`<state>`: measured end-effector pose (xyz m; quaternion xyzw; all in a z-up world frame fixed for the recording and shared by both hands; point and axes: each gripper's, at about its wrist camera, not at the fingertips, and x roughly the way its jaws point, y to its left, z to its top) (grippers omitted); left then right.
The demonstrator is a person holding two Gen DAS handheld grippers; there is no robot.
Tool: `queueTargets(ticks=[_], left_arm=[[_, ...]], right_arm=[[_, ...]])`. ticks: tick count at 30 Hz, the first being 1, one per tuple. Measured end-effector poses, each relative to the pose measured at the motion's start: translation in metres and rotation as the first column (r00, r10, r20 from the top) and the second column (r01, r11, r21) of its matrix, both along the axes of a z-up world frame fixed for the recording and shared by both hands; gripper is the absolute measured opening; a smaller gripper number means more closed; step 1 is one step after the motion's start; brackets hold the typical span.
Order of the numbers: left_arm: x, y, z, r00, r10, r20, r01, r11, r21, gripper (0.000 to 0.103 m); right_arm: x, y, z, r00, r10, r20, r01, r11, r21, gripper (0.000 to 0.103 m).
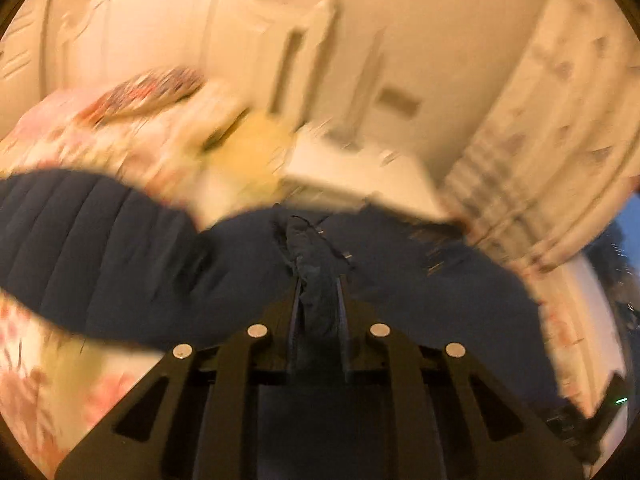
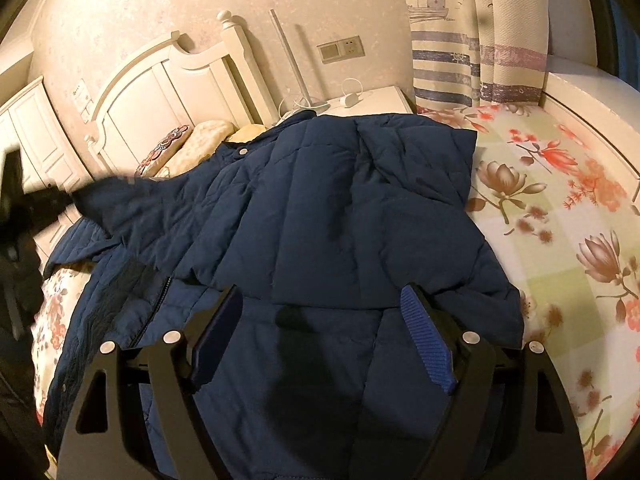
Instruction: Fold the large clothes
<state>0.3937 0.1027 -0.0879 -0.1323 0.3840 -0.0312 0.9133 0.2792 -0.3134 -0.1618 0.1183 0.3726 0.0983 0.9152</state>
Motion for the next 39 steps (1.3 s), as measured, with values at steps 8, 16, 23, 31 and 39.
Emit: queueTargets(ticks=[8, 16, 23, 31, 39], left_arm=[[-0.032, 0.016, -0.033, 0.971, 0.237, 0.04, -0.24, 0.946, 0.219, 0.073], [-0.007, -0.056, -0.013, 0.993, 0.009, 0.122, -0.063, 0.892, 0.448, 0.098], [0.035, -0.051, -0.084, 0.991, -0.033, -0.131, 0.083, 0.915, 0.394, 0.1], [0.038, -0.041, -0.091, 0.991, -0.024, -0.135, 0.069, 0.938, 0.338, 0.101], [0.032, -0.045, -0.085, 0.99, -0.026, -0.135, 0.069, 0.943, 0.324, 0.101]], right_arm=[[0.001, 0.0, -0.001, 1.0, 0.002, -0.007, -0.002, 1.0, 0.001, 0.08], [0.001, 0.0, -0.001, 1.0, 0.001, -0.006, -0.001, 1.0, -0.002, 0.08], [-0.004, 0.0, 0.002, 0.999, -0.024, 0.021, 0.024, 0.999, -0.022, 0.077], [0.017, 0.054, 0.044, 0.985, 0.123, 0.124, -0.076, 0.942, -0.326, 0.051], [0.096, 0.061, -0.002, 0.975, 0.147, -0.167, -0.202, 0.898, -0.39, 0.05]])
